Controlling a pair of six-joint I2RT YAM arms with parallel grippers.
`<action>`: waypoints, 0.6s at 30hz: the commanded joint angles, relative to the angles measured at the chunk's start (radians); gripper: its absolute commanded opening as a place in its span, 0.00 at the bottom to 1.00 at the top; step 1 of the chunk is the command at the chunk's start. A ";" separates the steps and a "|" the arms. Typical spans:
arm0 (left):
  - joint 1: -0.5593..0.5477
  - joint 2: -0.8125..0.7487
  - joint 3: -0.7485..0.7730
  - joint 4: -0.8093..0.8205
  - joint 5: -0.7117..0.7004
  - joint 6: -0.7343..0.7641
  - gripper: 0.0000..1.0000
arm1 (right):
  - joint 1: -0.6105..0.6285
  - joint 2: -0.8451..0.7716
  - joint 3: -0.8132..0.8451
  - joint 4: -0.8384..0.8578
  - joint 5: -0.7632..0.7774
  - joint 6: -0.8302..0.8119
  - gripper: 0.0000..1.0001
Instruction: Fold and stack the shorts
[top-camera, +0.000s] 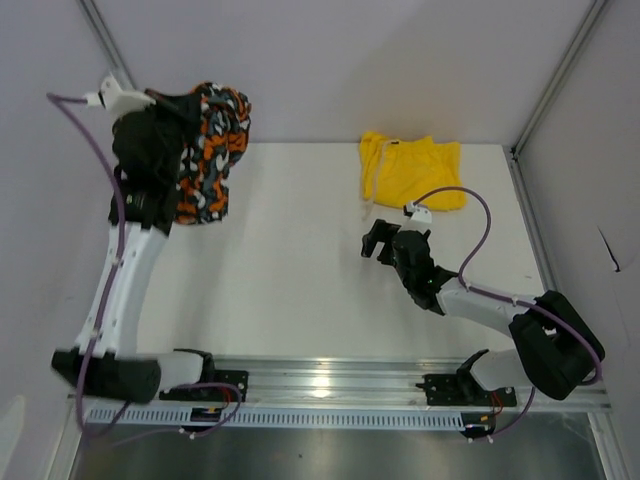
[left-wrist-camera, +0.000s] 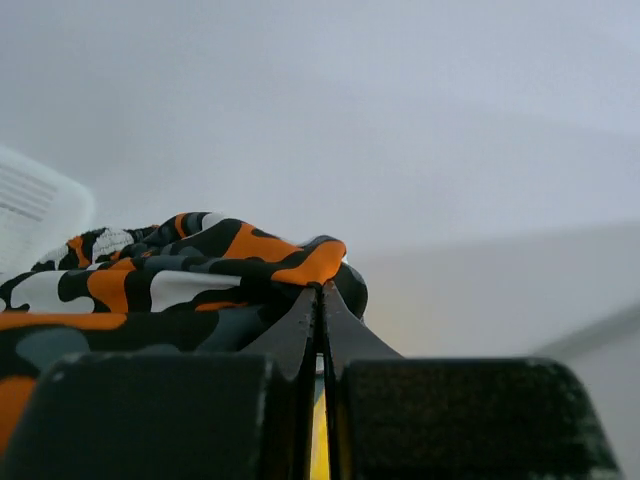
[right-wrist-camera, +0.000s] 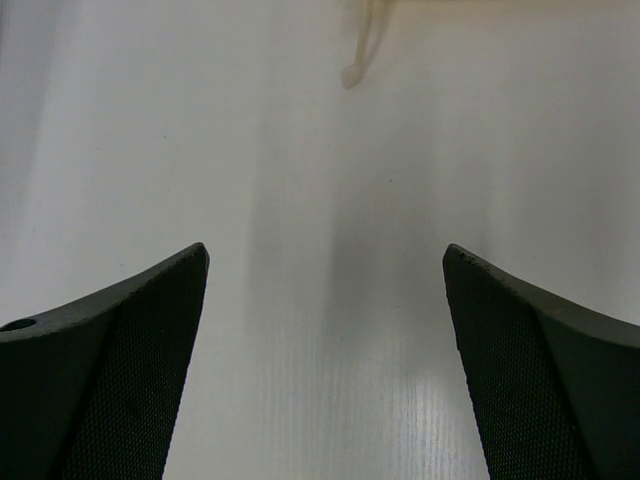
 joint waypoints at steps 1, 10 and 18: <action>-0.173 -0.333 -0.186 0.126 -0.082 0.085 0.00 | 0.000 0.007 0.041 0.034 0.017 -0.023 1.00; -0.371 -0.514 -0.643 0.152 -0.012 -0.014 0.00 | 0.000 0.008 0.039 0.034 0.014 -0.019 0.99; -0.371 -0.345 -0.752 -0.130 0.057 -0.006 0.75 | 0.000 -0.010 0.036 0.031 0.009 -0.045 0.99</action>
